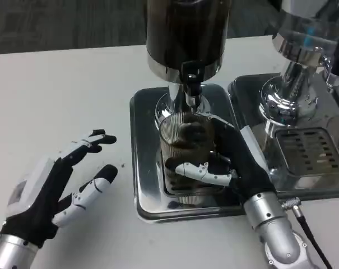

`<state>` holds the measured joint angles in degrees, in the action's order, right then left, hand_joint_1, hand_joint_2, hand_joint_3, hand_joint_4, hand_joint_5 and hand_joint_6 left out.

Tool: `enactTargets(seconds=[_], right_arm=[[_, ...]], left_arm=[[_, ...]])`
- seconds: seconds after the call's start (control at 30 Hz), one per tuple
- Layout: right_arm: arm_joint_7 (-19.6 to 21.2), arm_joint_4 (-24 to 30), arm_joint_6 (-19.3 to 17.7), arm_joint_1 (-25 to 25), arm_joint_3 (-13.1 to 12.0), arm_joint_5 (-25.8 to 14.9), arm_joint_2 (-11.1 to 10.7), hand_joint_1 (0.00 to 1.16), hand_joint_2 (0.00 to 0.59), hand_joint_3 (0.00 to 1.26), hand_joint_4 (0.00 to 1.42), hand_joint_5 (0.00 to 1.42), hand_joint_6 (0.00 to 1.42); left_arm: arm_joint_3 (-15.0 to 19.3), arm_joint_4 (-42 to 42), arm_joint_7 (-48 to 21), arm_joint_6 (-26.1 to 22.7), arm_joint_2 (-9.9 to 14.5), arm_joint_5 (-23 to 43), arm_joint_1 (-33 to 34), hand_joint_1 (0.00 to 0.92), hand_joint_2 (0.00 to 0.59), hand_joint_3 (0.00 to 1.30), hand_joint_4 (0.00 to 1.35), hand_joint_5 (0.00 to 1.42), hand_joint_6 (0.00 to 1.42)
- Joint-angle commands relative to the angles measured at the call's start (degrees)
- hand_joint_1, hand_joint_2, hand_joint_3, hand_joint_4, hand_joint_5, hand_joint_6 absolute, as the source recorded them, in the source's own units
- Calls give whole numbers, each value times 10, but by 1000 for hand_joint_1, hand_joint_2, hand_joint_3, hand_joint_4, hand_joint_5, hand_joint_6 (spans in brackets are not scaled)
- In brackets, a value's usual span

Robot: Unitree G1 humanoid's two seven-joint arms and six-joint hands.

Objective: Grasp the cup under the faucet to collect the drink, then remove the cup.

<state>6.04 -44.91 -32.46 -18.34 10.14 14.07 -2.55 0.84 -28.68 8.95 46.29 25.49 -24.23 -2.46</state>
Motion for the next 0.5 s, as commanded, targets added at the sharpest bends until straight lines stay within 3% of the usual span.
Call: enactTargets(seconds=[0.03, 0.5], right_arm=[[11, -17, 3, 6, 2, 9, 2, 1032, 186, 418, 521, 520, 638], [71, 14, -16, 22, 3, 39, 1, 1048, 170, 460, 545, 598, 728]], left_arm=[[-1, 4, 2, 1, 4, 6, -3, 0, 236, 312, 158, 280, 206], [-5, -4, -2, 5, 8, 11, 6, 0, 238, 312, 158, 251, 159]])
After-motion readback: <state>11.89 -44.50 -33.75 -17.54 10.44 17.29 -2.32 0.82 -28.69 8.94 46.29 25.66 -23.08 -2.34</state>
